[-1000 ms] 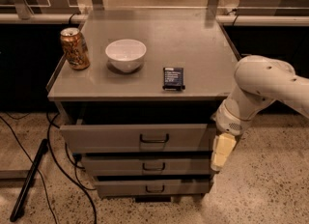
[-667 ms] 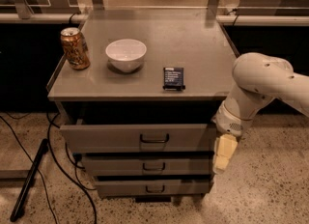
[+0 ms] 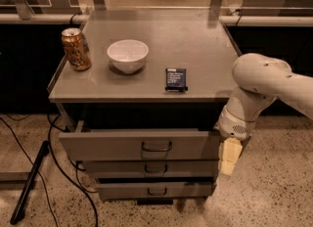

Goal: Open top drawer

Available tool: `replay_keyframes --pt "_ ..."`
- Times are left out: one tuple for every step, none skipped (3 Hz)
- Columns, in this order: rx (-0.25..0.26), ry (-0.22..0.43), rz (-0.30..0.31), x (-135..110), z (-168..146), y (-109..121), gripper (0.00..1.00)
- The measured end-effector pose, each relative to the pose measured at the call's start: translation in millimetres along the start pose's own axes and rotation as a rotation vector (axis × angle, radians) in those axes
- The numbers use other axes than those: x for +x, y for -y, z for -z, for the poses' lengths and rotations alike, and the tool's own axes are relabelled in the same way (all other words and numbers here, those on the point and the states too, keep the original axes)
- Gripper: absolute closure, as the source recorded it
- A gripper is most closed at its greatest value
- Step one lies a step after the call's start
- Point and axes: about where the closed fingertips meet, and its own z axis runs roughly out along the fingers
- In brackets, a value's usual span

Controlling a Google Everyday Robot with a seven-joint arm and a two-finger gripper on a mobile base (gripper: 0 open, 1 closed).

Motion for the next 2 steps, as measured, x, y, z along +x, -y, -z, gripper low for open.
replay_keyframes --pt "-0.088 -0.03 0.008 6.0 -4.1 -14.8 0.0" --pt "-0.127 -0.042 0.01 9.6 -2.9 -22.7 0.0"
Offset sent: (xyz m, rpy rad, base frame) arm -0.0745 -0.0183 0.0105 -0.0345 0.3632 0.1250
